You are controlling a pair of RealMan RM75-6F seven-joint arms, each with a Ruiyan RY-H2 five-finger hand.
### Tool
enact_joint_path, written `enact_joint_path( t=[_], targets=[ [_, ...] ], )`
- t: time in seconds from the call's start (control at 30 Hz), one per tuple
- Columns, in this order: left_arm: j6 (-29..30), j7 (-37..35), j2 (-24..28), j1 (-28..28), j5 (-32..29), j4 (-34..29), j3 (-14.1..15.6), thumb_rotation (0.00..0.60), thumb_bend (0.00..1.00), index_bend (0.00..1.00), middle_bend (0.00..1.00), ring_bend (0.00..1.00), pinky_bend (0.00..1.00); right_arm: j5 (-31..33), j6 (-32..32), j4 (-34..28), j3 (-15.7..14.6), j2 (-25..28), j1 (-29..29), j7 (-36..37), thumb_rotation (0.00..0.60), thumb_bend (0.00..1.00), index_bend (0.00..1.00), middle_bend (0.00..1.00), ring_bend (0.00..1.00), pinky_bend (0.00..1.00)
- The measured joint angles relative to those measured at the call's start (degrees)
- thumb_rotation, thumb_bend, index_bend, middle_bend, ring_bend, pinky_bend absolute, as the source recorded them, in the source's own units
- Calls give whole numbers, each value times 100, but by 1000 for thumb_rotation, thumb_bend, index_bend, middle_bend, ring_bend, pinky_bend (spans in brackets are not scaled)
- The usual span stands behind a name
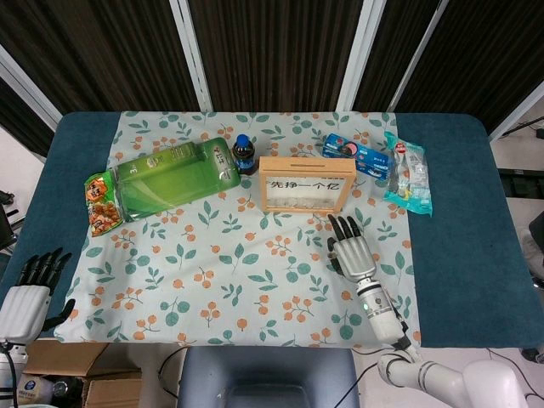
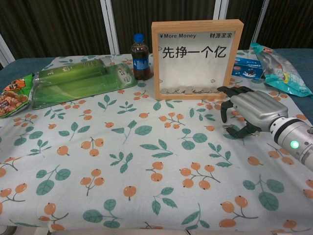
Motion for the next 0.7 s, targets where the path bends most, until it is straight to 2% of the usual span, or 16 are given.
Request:
enact_joint_path(
  t=[0.7],
  targets=[
    [-60, -79, -16, -8, -9, 54, 31, 599, 353, 0, 0, 0, 0, -156, 104, 308, -9, -142, 27, 182, 600, 608, 674, 135, 0, 0]
  ],
)
